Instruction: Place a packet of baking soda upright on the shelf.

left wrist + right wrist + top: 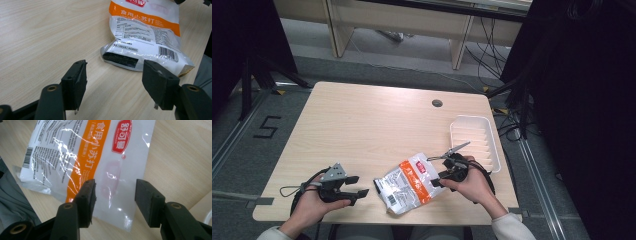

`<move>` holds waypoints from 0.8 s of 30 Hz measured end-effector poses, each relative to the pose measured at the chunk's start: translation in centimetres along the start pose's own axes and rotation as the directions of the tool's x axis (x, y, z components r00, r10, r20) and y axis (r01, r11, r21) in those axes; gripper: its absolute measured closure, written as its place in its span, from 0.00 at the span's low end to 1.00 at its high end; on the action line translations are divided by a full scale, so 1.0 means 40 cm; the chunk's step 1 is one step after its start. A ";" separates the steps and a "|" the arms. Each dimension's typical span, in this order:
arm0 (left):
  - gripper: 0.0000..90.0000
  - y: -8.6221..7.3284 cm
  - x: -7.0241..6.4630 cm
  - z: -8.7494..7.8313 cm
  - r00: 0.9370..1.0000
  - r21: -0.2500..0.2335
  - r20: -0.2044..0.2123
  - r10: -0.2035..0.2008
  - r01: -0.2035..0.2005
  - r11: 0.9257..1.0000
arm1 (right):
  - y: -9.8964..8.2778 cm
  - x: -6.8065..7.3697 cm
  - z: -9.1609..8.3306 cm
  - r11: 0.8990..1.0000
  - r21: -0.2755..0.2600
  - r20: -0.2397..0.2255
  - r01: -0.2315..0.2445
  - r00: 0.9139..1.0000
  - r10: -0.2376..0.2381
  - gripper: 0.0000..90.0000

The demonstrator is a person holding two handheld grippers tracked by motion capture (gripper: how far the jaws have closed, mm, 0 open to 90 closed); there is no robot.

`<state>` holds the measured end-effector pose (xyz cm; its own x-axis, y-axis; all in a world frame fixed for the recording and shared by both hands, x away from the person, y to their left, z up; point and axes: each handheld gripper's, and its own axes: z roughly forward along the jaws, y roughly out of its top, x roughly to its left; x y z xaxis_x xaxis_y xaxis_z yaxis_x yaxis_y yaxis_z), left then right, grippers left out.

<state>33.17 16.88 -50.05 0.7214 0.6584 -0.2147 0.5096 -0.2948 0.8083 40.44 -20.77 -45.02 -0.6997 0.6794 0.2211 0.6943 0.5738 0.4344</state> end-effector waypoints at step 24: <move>0.40 0.001 0.001 0.001 1.000 0.003 -0.001 0.019 -0.019 1.000 | 0.006 -0.012 0.019 0.996 0.068 -0.015 -0.058 0.998 0.059 0.54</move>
<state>33.22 16.86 -50.06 0.7307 0.6530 -0.1990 0.4970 -0.3090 0.8109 41.09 -20.60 -45.68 -0.6601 0.7051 0.2591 0.7433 0.5634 0.3608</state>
